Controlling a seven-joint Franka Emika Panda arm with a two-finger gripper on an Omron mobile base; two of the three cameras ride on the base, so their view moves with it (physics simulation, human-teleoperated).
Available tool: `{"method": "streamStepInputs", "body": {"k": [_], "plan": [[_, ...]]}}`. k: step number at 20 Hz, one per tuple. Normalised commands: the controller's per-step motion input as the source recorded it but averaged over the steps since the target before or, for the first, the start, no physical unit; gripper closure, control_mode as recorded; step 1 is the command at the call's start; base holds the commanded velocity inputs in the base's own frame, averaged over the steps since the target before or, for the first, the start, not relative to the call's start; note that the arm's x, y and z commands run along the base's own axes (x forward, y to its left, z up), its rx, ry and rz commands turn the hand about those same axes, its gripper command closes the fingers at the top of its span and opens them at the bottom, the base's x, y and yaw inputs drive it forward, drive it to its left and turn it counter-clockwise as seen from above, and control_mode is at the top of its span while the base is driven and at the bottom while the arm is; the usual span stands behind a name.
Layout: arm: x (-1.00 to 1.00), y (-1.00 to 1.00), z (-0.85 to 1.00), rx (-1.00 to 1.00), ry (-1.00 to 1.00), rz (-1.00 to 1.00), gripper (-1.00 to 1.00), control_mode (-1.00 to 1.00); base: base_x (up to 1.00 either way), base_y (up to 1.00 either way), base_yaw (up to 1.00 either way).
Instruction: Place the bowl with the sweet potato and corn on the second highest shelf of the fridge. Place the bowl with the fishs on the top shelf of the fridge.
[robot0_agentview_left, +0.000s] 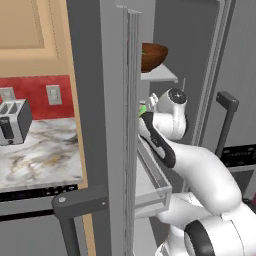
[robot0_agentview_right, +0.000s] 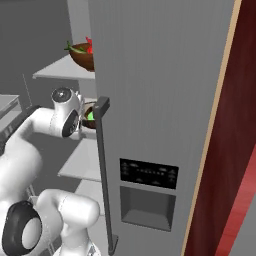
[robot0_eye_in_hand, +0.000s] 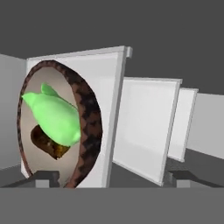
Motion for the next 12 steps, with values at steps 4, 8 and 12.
{"method": "streamStepInputs", "body": {"k": [4, 8, 12], "plan": [[-1.00, -0.20, 0.51, 0.03, -0.05, 0.00, -1.00, -1.00, 0.00, 0.00, 0.00], [-1.00, -0.13, 0.52, 0.01, -0.01, 0.00, -1.00, -1.00, 0.00, 0.00, 0.00], [-1.00, -0.17, 0.49, 0.00, -0.03, 0.00, -1.00, -1.00, 0.00, 0.00, 0.00]]}}
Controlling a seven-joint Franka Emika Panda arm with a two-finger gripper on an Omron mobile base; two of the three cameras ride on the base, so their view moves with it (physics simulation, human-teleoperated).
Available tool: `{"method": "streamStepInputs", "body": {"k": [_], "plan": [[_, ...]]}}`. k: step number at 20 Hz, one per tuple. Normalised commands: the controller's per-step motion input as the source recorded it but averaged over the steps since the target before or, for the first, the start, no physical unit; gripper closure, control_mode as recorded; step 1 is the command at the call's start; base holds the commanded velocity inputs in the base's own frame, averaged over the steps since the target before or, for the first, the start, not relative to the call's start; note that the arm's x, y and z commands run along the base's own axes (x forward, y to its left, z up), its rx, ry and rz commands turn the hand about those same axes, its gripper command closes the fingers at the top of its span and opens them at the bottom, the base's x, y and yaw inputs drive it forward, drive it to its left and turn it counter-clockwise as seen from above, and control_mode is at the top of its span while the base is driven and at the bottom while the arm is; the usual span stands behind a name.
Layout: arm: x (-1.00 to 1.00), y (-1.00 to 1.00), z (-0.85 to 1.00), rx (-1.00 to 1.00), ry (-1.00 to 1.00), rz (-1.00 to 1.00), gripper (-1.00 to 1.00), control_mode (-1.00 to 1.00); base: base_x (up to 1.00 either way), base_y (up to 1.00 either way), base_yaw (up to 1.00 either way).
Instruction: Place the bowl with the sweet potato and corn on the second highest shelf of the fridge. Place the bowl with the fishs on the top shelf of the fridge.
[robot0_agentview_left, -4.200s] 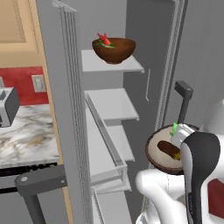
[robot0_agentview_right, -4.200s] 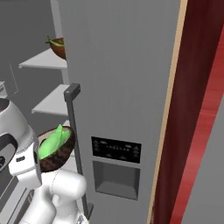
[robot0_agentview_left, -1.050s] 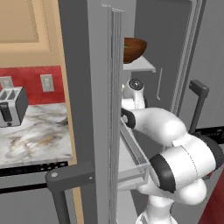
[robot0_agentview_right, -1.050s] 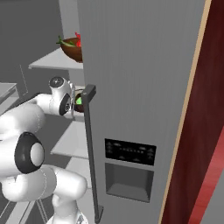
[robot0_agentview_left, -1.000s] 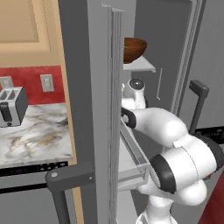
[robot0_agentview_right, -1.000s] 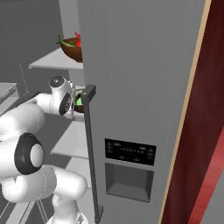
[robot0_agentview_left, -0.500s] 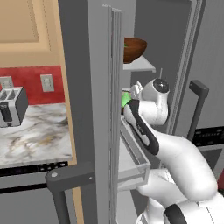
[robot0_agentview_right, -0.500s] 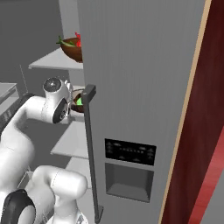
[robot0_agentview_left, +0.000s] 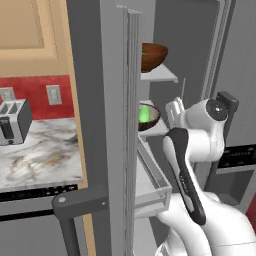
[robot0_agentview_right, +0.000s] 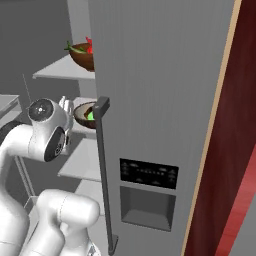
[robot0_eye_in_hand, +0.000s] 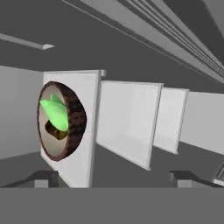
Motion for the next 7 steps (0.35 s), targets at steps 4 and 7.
{"method": "streamStepInputs", "body": {"k": [4, 7], "plan": [[-1.00, -0.17, 0.72, 0.00, -0.04, -0.02, -1.00, -1.00, 0.00, 0.00, 0.00], [-1.00, -0.20, 0.97, 0.00, -0.08, -0.14, -1.00, -1.00, 0.00, 0.00, 0.00]]}}
